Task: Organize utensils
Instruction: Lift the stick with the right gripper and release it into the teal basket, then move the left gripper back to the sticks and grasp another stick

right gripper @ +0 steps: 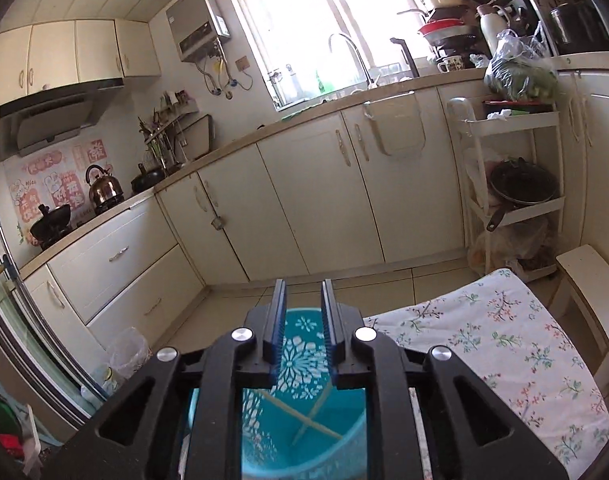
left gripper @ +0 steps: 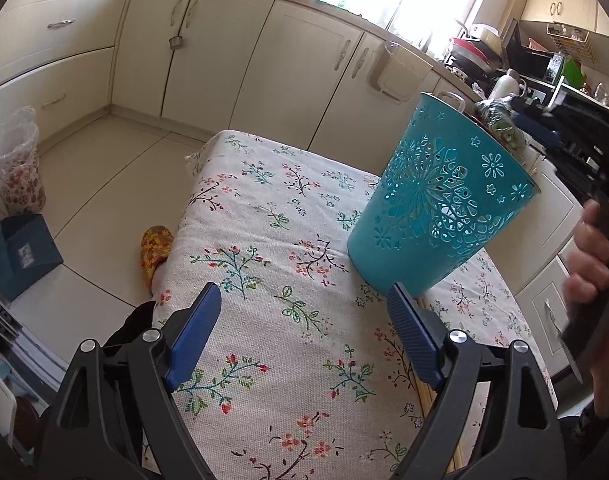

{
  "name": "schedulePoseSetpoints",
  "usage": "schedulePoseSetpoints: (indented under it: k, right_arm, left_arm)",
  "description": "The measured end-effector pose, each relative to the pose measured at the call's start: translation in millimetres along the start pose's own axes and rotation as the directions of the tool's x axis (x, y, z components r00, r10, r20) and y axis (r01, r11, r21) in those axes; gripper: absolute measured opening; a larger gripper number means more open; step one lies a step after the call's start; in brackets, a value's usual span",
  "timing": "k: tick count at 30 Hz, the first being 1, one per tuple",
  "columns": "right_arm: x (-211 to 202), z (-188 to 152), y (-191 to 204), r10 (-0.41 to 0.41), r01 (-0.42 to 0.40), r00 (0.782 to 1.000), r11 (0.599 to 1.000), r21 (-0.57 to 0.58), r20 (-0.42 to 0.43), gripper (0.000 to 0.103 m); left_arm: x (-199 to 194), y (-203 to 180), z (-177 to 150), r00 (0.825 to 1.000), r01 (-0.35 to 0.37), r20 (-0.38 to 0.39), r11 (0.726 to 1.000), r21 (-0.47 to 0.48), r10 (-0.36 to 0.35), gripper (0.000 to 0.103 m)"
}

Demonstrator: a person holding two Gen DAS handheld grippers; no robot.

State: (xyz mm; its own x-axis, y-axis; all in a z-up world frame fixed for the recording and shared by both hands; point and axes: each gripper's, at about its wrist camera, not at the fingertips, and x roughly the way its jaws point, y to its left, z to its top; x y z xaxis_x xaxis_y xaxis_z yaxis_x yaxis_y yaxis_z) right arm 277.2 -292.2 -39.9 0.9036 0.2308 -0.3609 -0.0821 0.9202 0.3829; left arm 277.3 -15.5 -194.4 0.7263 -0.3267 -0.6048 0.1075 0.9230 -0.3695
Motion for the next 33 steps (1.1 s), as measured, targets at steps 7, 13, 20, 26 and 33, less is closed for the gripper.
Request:
schedulePoseSetpoints:
  k: [7, 13, 20, 26, 33]
  right_arm:
    - [-62.3, -47.5, -20.1, -0.049, 0.05, 0.998, 0.998, 0.03, -0.037, 0.019]
    - [-46.8, -110.5, -30.9, -0.08, 0.082, 0.954, 0.997, -0.007, -0.29, 0.017]
    - [-12.0, -144.5, -19.8, -0.097, 0.07, 0.896, 0.995, -0.077, -0.434, 0.015]
    - [7.7, -157.4, -18.4, -0.149, 0.102, 0.859, 0.987, -0.121, -0.49, 0.013]
    - [7.5, -157.1, -17.6, -0.184, 0.106, 0.844, 0.978, -0.179, -0.504, 0.013]
  left_arm:
    - [0.4, -1.1, 0.9, 1.0, -0.026, -0.005, 1.0, 0.004, 0.026, 0.082]
    - [-5.5, -9.0, 1.2, 0.998, -0.065, 0.008, 0.997, 0.043, 0.065, 0.084]
    - [-12.3, -9.0, -0.8, 0.996, -0.086, -0.011, 0.995, 0.045, 0.086, 0.084]
    - [-12.3, -14.9, -5.0, 0.995, -0.09, -0.033, 0.994, 0.065, 0.092, 0.085]
    - [-3.8, -31.3, -7.5, 0.992, -0.08, -0.084, 0.991, 0.111, 0.09, 0.085]
